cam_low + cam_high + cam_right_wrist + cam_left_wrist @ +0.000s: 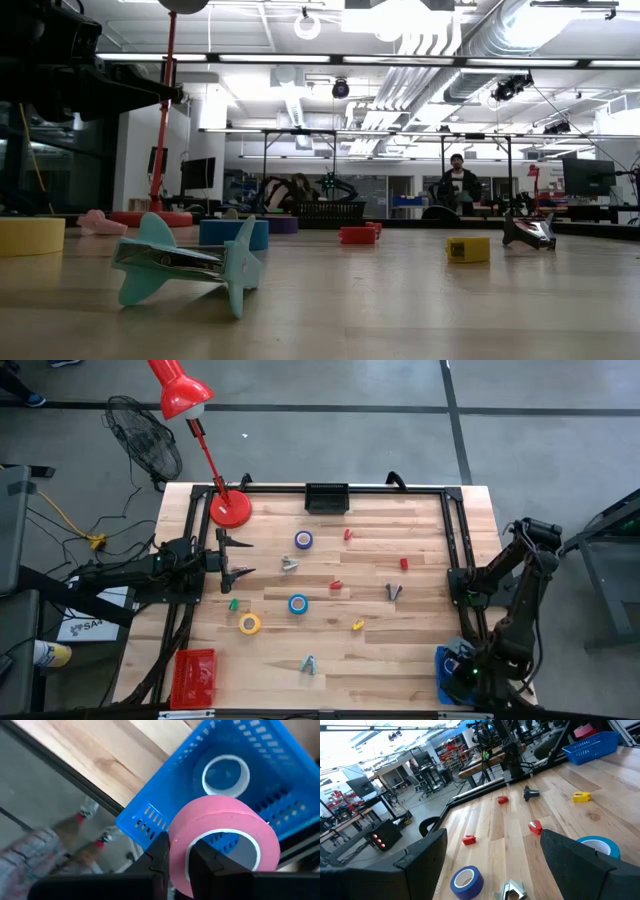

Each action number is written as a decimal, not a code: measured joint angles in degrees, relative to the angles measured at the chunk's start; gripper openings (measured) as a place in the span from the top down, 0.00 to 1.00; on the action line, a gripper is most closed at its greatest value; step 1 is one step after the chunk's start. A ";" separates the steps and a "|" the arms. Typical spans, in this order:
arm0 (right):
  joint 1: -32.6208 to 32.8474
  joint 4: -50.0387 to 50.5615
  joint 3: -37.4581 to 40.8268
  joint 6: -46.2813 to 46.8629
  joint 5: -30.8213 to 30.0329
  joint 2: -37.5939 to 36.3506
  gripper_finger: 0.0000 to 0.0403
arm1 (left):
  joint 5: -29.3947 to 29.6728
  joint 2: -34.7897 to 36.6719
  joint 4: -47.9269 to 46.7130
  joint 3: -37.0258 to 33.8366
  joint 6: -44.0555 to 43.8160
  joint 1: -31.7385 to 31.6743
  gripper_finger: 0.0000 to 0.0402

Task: Pick and place Stapler, Stapler remover, tape
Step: Put the pink tape into the blue basket

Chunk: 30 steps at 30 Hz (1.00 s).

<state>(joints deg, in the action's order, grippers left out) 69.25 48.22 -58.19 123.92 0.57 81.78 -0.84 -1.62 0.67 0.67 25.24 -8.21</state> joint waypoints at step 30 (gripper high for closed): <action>-6.57 -10.32 0.13 5.07 7.88 11.37 0.92 | 0.00 0.00 0.02 0.00 0.00 -0.02 0.21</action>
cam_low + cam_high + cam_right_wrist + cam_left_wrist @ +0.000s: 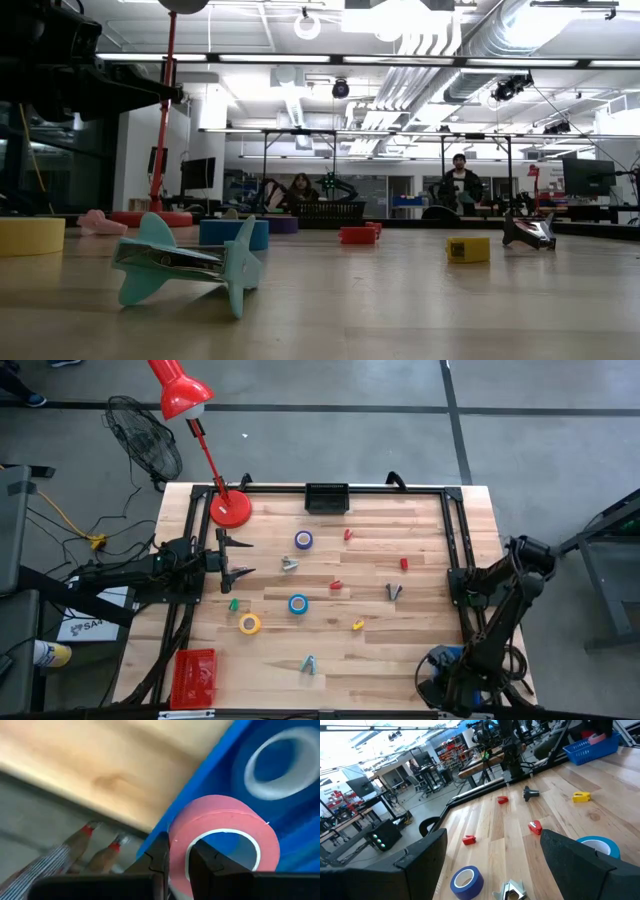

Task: Pick and place Stapler, Stapler remover, tape
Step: Put the pink tape into the blue basket, then put the right red stapler into the black basket

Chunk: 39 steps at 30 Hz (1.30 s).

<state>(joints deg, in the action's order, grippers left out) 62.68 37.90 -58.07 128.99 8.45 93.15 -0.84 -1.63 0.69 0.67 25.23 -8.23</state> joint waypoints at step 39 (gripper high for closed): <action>3.73 0.05 -0.06 -9.52 -3.02 -3.18 0.55 | 0.00 0.00 -0.01 0.00 0.01 0.01 0.21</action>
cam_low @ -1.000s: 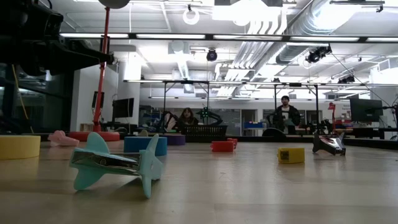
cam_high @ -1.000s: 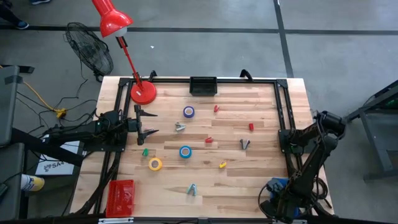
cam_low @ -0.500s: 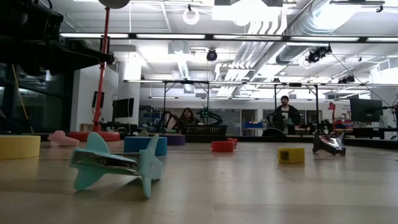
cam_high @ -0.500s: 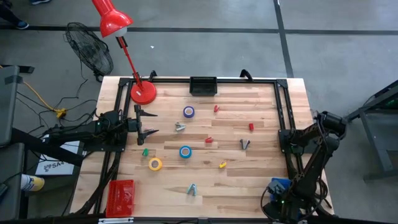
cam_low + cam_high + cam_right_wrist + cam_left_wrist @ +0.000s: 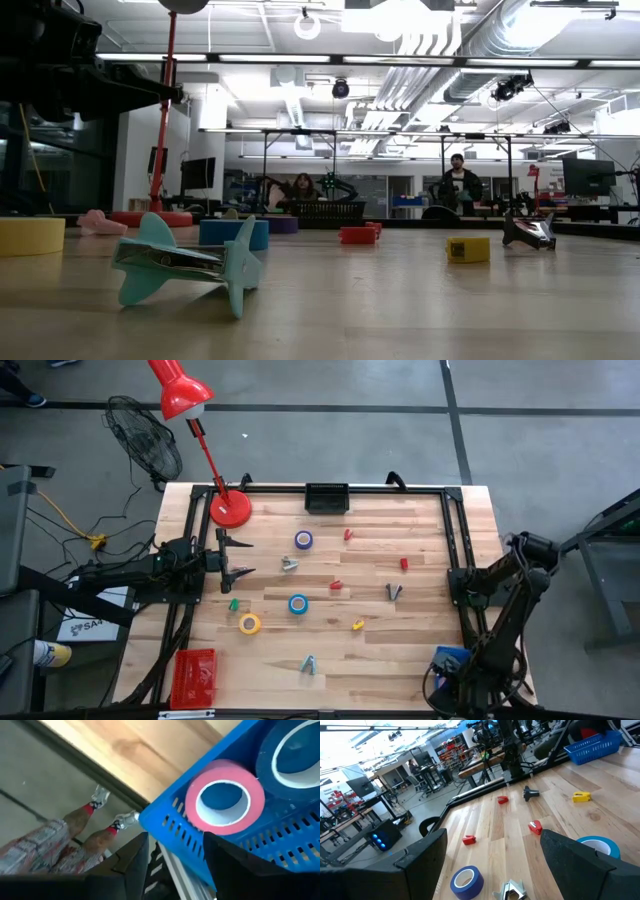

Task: Pick and place Stapler, Stapler remover, tape
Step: Put the right red stapler into the black basket

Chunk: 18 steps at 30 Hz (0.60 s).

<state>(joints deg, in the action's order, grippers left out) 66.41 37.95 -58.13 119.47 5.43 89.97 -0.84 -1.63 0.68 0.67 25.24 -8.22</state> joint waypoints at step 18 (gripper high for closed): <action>-4.84 7.03 0.11 -17.22 -4.75 -8.46 0.55 | 0.00 0.00 0.01 0.00 0.00 0.00 0.21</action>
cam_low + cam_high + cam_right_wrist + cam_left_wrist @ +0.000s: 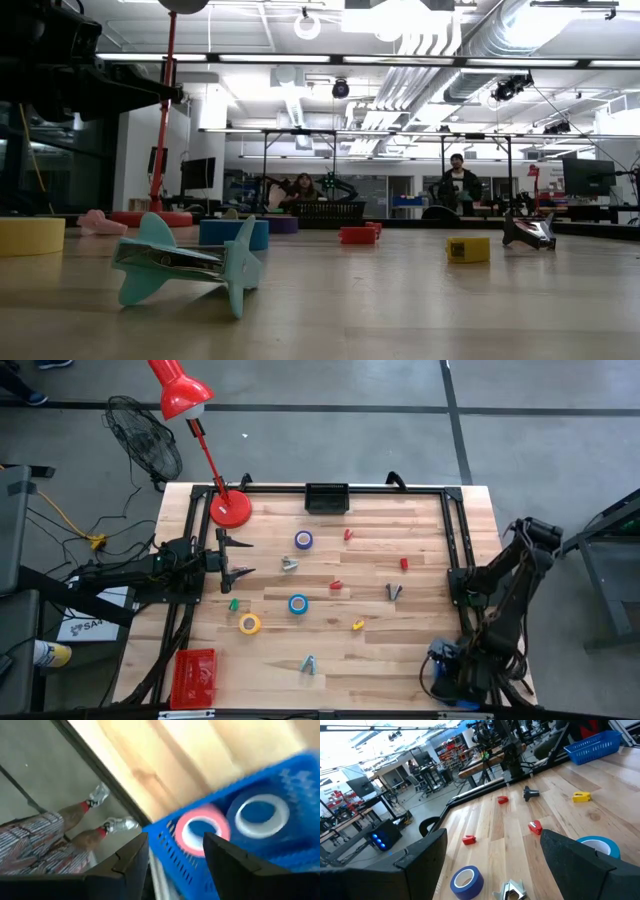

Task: Pick and place Stapler, Stapler remover, tape
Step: Put the right red stapler into the black basket

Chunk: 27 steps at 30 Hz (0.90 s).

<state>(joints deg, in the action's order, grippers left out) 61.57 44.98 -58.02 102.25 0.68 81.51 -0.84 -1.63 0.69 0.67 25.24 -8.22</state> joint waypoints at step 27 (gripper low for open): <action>-22.70 24.90 -0.07 -21.51 -9.58 -10.38 0.55 | 0.00 0.00 -0.02 0.00 0.01 -0.01 0.21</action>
<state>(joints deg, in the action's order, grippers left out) 38.87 69.88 -58.08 80.74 -8.90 71.13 -0.84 -1.63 0.67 0.67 25.26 -8.23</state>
